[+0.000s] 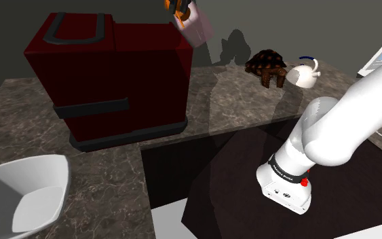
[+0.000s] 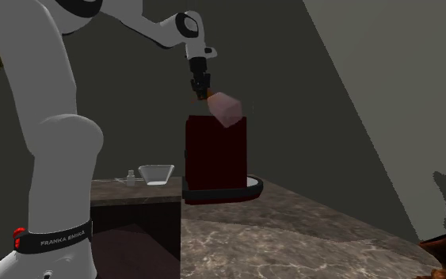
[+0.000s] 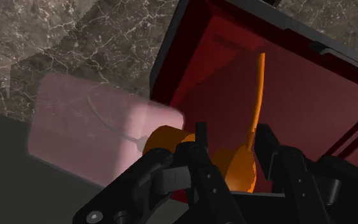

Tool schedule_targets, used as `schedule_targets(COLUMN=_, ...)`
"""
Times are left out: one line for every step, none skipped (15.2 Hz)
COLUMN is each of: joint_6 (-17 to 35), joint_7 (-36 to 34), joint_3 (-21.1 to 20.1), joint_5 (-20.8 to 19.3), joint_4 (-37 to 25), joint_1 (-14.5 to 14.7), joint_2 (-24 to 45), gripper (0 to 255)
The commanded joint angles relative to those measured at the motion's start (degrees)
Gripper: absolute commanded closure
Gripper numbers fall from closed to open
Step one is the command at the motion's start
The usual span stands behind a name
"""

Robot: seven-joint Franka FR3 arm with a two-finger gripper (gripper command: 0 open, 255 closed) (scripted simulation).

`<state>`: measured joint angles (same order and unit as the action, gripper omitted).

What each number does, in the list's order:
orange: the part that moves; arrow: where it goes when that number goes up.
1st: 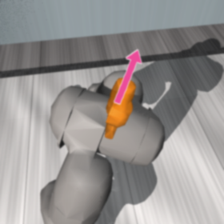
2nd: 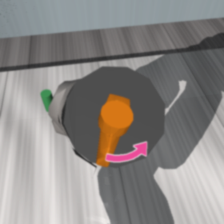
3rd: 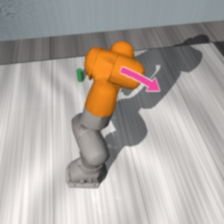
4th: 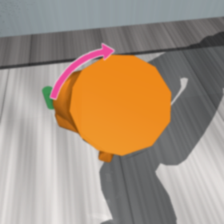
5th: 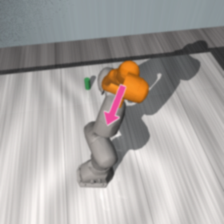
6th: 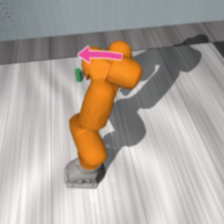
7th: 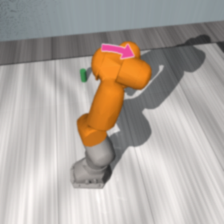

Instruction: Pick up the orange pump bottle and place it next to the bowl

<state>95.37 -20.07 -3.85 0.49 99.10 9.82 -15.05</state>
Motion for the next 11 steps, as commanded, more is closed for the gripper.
schedule_targets(joint_6=0.0, joint_7=-2.9, joint_3=-1.9, joint_5=0.0, joint_4=0.8, joint_1=1.0, joint_2=-0.8, gripper=255)
schedule_targets(joint_6=-0.1, joint_7=-4.3, joint_3=-2.8, joint_5=0.0, joint_4=0.9, joint_1=1.5, joint_2=-1.0, gripper=255)
schedule_targets(joint_6=-0.1, joint_7=-5.7, joint_3=-3.7, joint_5=0.0, joint_4=1.0, joint_1=2.0, joint_2=-1.1, gripper=255)
schedule_targets(joint_6=-0.2, joint_7=-7.1, joint_3=-4.7, joint_5=0.0, joint_4=1.0, joint_1=2.4, joint_2=-1.2, gripper=255)
schedule_targets(joint_6=-0.3, joint_7=-8.5, joint_3=-5.7, joint_5=0.0, joint_4=1.0, joint_1=2.9, joint_2=-1.2, gripper=255)
schedule_targets(joint_6=-0.4, joint_7=-9.9, joint_3=-6.6, joint_5=0.0, joint_4=0.8, joint_1=3.4, joint_2=-1.2, gripper=255)
schedule_targets(joint_6=-0.5, joint_7=-11.4, joint_3=-7.6, joint_5=0.0, joint_4=0.7, joint_1=3.9, joint_2=-1.0, gripper=255)
schedule_targets(joint_6=-0.6, joint_7=-12.8, joint_3=-8.6, joint_5=-0.1, joint_4=0.4, joint_1=4.3, joint_2=-0.9, gripper=255)
schedule_targets(joint_6=-0.7, joint_7=-14.3, joint_3=-9.6, joint_5=-0.1, joint_4=0.1, joint_1=4.8, joint_2=-0.6, gripper=255)
schedule_targets(joint_6=-0.8, joint_7=-15.8, joint_3=-10.6, joint_5=-0.2, joint_4=-0.3, joint_1=5.3, joint_2=-0.3, gripper=255)
schedule_targets(joint_6=-1.0, joint_7=-17.2, joint_3=-11.6, joint_5=-0.3, joint_4=-0.8, joint_1=5.7, joint_2=0.0, gripper=255)
